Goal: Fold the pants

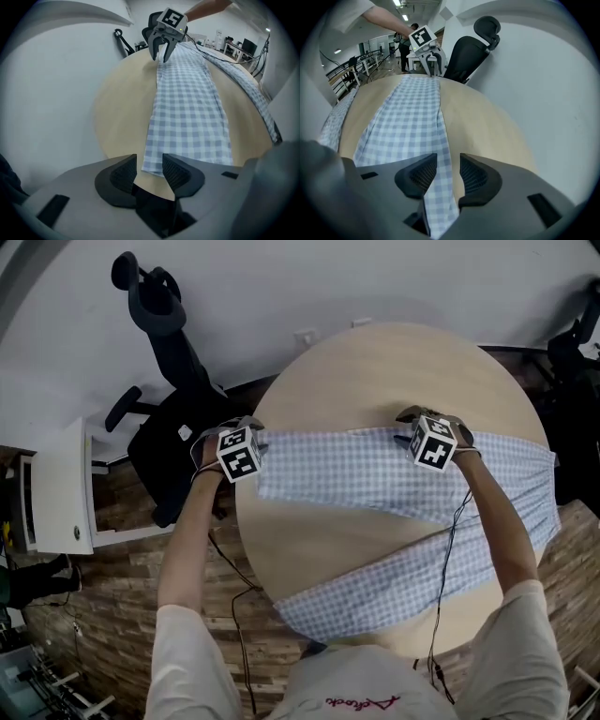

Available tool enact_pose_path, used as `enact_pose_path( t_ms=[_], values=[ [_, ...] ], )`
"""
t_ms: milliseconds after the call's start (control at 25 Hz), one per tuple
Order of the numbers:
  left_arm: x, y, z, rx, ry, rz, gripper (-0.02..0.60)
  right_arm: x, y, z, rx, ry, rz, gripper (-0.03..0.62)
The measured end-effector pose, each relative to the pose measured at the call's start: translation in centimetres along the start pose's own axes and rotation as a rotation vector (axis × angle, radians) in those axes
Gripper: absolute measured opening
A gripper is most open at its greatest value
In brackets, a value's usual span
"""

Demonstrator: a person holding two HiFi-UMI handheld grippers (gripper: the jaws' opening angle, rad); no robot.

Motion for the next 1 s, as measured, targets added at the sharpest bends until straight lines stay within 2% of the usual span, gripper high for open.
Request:
enact_pose_path(
  t_ms=[160, 240, 360, 520, 640, 760, 1000],
  values=[
    [1.2, 0.3, -1.0, 0.042, -0.036, -0.021, 0.164, 1.0, -0.2, 1.2, -0.024, 0.056, -0.048, 0.155],
    [1.8, 0.6, -1.5, 0.071, -0.050, -0.029, 0.136, 1.3, -0.4, 1.7, -0.021, 0.085, -0.055, 0.136],
    [2.8, 0.7, -2.1, 0.064, -0.100, -0.036, 0.124, 1.7, -0.4, 2.4, 0.017, 0.152, -0.051, 0.102],
    [3.3, 0.7, -2.6, 0.044, -0.173, -0.042, 0.120, 1.8, -0.2, 3.1, 0.062, 0.244, -0.030, 0.091],
    [3.3, 1.0, -2.3, 0.086, -0.198, -0.051, 0.109, 1.8, -0.3, 3.3, 0.068, 0.293, -0.046, 0.069],
    [3.3, 1.0, -1.9, 0.106, -0.213, -0.052, 0.051, 1.9, 0.0, 3.2, 0.051, 0.309, -0.047, 0.044],
    [3.2, 0.7, -1.7, 0.057, -0.211, -0.045, 0.038, 2.0, -0.1, 2.9, 0.045, 0.283, -0.043, 0.034]
  ],
)
Point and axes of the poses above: the fingertips, and each gripper's own axes: x forward along the fingers, z to its right, y out of its top, the point moved 9 cm from there along -x, backward along the fingers, and after that the axes turned 12 degrees about y, right-handed, at the moved point
